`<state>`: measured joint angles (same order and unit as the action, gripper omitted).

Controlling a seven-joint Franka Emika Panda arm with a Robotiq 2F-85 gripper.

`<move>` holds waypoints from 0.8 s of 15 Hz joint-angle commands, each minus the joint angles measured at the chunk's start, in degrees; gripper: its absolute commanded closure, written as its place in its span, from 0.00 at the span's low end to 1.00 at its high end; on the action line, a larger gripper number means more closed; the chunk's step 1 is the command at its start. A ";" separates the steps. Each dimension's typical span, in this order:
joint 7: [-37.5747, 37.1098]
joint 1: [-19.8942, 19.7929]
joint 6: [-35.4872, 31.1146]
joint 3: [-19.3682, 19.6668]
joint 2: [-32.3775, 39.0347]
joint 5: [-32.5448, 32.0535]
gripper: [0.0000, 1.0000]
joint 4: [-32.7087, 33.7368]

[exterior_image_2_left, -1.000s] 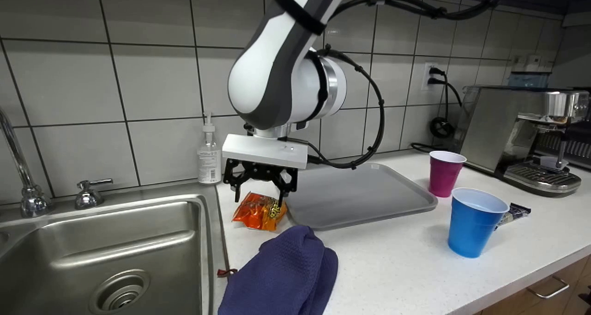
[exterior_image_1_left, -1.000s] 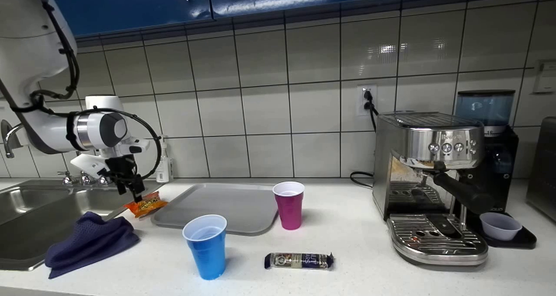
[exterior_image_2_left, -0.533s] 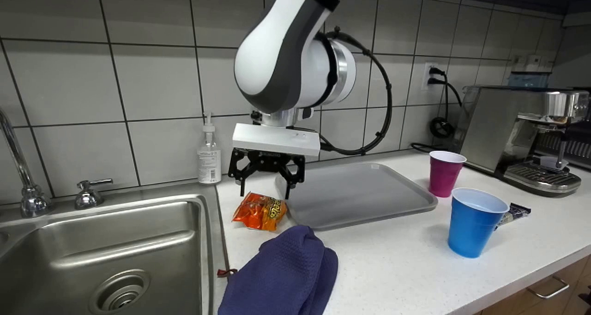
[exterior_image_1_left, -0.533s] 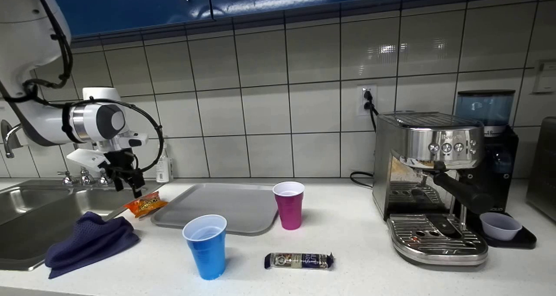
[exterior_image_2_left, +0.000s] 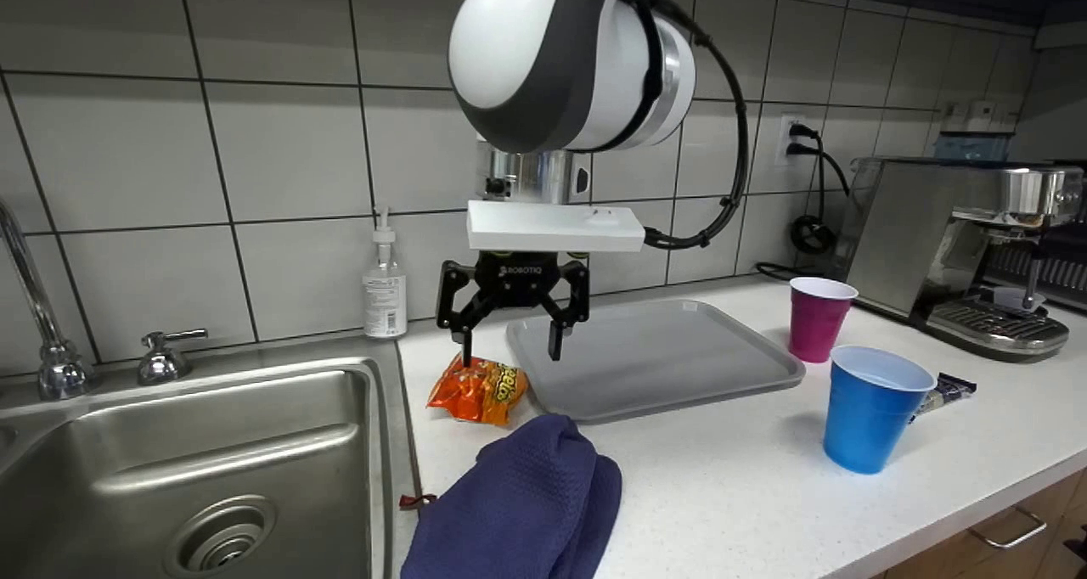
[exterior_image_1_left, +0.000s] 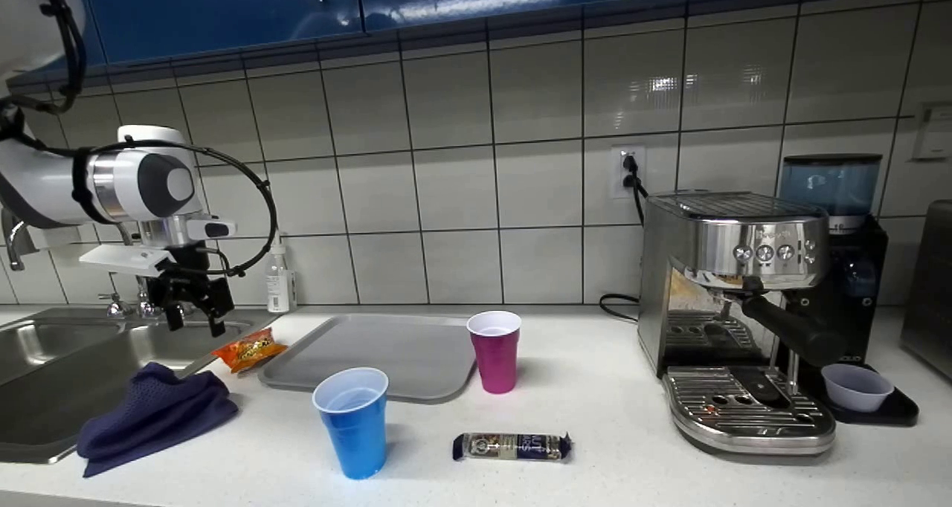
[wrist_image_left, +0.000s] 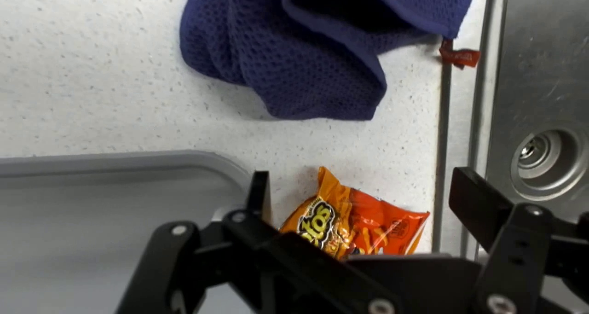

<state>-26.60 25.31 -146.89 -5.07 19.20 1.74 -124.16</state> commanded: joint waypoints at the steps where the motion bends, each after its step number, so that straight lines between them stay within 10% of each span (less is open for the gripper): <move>1: 4.74 -2.79 3.91 -3.21 -4.84 -0.20 0.00 -4.49; 12: 4.68 -2.69 4.44 -6.01 -4.28 -0.40 0.00 -5.57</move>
<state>-21.61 23.90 -142.56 -9.84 14.92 1.84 -129.75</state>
